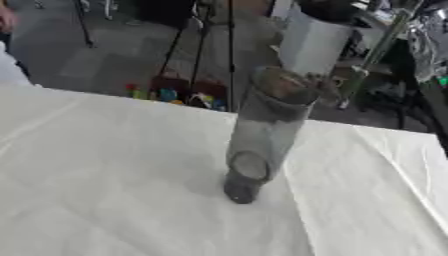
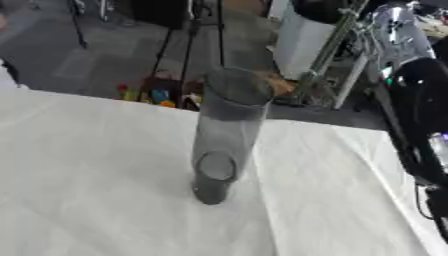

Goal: Arrange flowers into the vase.

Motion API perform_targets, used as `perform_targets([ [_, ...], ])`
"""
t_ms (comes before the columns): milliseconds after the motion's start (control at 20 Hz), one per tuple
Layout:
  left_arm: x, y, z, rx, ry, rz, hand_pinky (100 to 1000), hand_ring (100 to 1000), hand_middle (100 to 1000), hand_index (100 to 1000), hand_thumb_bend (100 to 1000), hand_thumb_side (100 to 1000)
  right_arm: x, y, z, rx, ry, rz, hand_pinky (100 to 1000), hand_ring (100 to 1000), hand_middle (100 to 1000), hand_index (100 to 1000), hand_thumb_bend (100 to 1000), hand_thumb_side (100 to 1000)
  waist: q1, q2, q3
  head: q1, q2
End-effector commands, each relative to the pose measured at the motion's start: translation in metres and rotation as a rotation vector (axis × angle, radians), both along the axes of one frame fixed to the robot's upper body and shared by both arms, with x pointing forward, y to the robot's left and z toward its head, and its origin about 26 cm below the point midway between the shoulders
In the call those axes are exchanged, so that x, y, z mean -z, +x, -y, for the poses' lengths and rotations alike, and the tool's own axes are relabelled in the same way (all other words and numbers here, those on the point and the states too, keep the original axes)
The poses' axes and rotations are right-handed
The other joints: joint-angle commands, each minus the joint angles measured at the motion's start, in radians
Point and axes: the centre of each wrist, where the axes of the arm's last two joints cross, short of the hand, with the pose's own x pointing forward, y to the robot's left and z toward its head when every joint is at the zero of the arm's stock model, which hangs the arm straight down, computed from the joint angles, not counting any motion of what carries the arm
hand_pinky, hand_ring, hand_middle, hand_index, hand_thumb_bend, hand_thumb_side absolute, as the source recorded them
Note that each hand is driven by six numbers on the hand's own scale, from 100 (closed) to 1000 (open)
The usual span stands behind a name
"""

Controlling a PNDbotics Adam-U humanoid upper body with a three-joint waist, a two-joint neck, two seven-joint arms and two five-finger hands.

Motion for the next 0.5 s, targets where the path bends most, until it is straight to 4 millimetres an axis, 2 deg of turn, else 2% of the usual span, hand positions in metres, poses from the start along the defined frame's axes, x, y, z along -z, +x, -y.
perform_targets([
  [50,-0.007,-0.002,0.001,0.006,0.012,0.031,675,1000,942,966,100,996,-0.017,-0.017,0.0,-0.019,0.018,0.105,100,100,100,152,100,240,0.005,-0.015,0.002,-0.007,-0.021],
  [250,-0.007,-0.001,0.001,0.004,0.016,0.037,676,1000,943,966,100,995,-0.02,-0.023,-0.003,0.001,0.037,0.207,100,100,100,150,100,244,0.002,-0.006,0.003,0.003,-0.027],
  [500,-0.007,-0.001,0.002,-0.001,0.018,0.04,676,1000,943,966,100,996,-0.023,-0.033,-0.017,0.034,0.037,0.345,100,100,100,149,100,248,0.002,0.0,-0.001,0.015,-0.03],
])
